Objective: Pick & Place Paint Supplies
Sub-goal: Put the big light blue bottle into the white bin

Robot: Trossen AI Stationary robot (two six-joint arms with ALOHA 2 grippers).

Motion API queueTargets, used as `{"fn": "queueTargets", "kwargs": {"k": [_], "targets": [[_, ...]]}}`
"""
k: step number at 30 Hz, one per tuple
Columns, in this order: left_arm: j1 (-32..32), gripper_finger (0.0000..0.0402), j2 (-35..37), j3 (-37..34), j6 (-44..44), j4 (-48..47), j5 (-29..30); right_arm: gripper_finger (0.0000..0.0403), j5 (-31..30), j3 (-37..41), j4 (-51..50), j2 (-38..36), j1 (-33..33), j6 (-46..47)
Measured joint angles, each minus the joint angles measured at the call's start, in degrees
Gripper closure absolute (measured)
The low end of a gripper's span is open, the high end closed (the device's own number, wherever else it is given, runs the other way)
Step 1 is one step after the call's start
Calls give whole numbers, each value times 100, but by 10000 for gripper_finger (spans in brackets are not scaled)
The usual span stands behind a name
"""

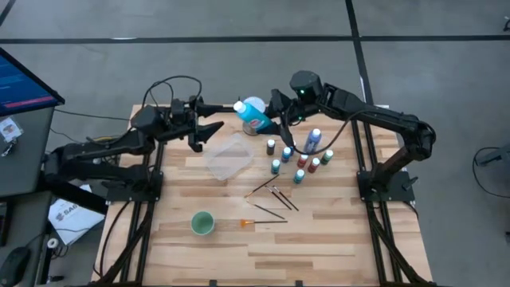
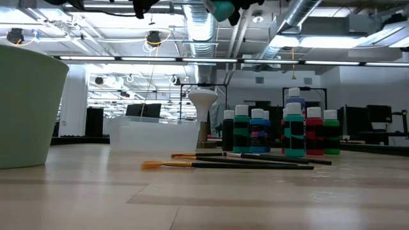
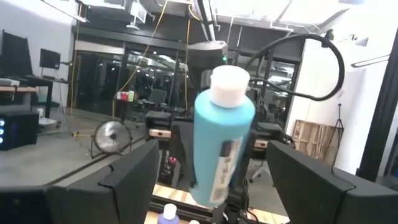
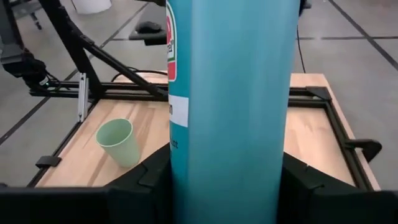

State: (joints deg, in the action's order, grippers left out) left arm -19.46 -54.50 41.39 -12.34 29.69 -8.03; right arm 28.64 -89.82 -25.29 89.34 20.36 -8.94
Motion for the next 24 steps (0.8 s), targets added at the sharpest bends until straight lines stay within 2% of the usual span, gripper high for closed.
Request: {"fn": "queueTargets", "kwargs": {"k": [4, 11, 24], "targets": [[-9, 118, -222, -2, -9, 433, -245, 220, -4, 0, 125, 0, -44, 1], [-7, 118, -598, 24, -42, 926, -292, 220, -4, 0, 154, 0, -90, -1], [-7, 118, -1019, 562, -35, 938, -558, 217, -15, 0, 80, 0, -247, -1]]}}
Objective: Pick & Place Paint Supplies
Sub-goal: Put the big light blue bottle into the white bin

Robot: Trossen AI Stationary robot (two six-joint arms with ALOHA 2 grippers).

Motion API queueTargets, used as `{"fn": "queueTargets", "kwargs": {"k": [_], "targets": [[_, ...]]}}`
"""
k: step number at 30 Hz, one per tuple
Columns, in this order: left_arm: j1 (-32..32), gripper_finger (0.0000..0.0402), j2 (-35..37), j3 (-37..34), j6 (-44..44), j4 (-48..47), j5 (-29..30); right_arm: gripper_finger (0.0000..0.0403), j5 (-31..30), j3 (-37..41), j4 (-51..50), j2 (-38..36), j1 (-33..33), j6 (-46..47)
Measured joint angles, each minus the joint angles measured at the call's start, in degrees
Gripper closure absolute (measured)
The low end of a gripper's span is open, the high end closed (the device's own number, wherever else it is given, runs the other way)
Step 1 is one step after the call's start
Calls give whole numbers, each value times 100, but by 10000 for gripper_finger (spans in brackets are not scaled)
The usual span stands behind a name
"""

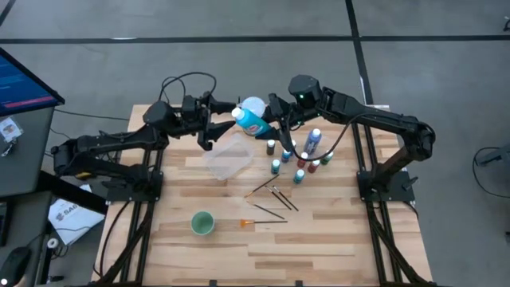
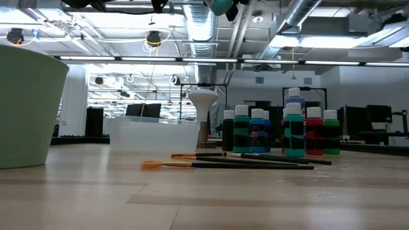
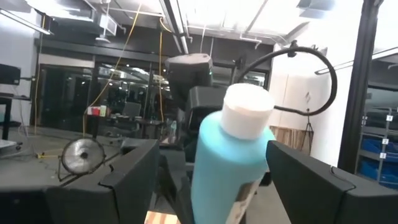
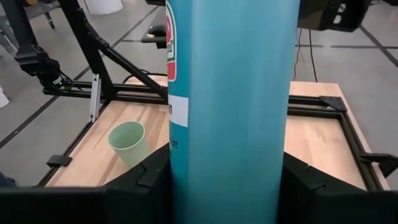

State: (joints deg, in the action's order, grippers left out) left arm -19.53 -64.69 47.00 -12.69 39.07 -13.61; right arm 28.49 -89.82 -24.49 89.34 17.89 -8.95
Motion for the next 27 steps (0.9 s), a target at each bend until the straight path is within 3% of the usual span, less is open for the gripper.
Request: {"fn": "queueTargets", "kwargs": {"k": [27], "targets": [[33, 119, -490, 577, 72, 170, -479, 211, -4, 0, -37, 0, -48, 41]]}}
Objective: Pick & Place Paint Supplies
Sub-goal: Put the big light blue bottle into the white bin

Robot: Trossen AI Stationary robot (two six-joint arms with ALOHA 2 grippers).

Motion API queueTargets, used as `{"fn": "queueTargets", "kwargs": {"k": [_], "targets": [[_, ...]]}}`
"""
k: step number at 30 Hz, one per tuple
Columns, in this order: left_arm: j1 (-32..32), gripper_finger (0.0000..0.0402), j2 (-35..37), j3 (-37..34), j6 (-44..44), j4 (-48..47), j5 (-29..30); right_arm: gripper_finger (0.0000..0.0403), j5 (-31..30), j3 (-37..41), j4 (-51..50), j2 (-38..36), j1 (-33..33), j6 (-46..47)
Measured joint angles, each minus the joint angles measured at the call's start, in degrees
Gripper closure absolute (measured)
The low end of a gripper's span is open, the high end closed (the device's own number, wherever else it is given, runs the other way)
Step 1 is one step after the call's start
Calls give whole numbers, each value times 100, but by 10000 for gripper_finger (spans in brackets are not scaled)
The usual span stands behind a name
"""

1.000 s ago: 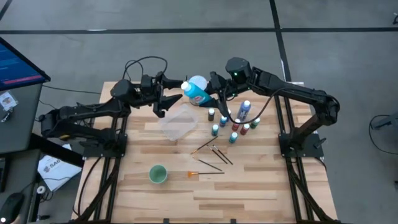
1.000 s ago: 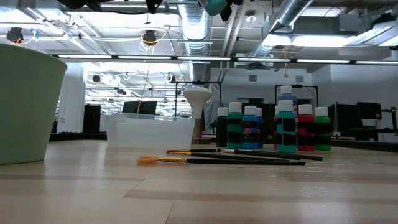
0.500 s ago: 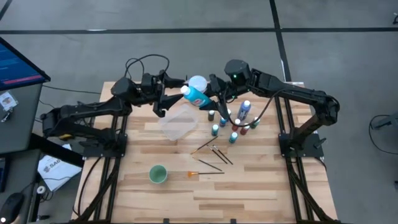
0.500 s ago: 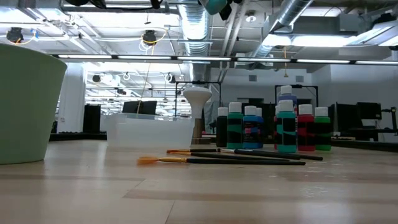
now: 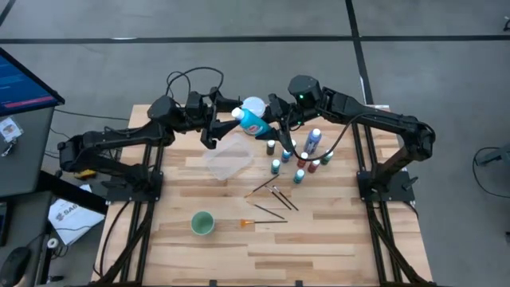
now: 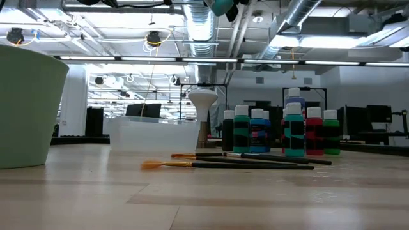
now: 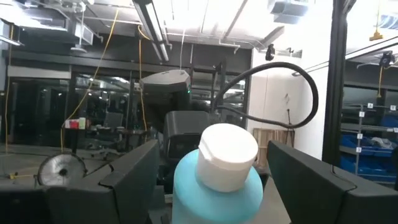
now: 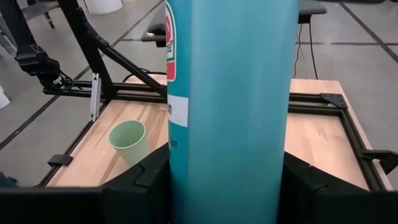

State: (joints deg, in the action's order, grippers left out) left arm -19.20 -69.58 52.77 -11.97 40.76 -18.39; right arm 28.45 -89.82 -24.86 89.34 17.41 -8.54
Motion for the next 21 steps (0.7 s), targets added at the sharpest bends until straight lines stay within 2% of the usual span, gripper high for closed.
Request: {"fn": "queueTargets", "kwargs": {"k": [11, 21], "targets": [[0, 150, -107, -4, 22, 96, 4, 210, 0, 0, -5, 0, 35, -43], [0, 228, -98, -4, 83, 272, 13, 208, 0, 0, -48, 0, 39, -43]]}}
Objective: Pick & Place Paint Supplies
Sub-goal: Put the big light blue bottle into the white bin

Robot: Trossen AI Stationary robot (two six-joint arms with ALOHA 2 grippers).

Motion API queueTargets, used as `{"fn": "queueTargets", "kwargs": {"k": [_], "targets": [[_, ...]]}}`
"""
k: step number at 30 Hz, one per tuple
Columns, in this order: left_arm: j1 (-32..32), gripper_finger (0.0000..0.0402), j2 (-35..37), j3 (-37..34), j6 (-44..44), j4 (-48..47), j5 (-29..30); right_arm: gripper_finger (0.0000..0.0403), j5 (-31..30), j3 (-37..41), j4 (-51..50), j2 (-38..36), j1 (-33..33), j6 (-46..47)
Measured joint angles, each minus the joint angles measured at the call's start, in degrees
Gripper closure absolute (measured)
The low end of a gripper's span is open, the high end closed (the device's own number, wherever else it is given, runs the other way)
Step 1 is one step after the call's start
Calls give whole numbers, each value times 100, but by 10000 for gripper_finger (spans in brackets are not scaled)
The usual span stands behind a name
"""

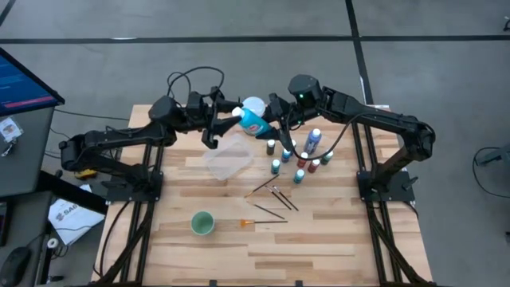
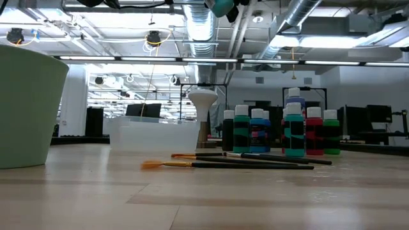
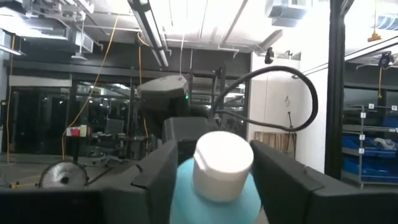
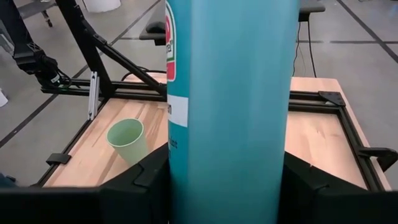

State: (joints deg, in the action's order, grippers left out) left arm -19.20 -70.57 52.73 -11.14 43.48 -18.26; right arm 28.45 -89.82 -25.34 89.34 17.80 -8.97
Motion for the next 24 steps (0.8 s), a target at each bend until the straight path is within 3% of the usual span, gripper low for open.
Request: {"fn": "queueTargets", "kwargs": {"k": [9, 17, 24], "targets": [[-5, 317, 0, 0, 20, -18, -63, 208, -52, 0, 9, 0, 7, 14], [-4, 318, 0, 0, 3, -39, -105, 206, -42, 0, 9, 0, 5, 99], [0, 323, 0, 0, 32, -116, -99, 173, 11, 2, 15, 0, 80, 304]]}}
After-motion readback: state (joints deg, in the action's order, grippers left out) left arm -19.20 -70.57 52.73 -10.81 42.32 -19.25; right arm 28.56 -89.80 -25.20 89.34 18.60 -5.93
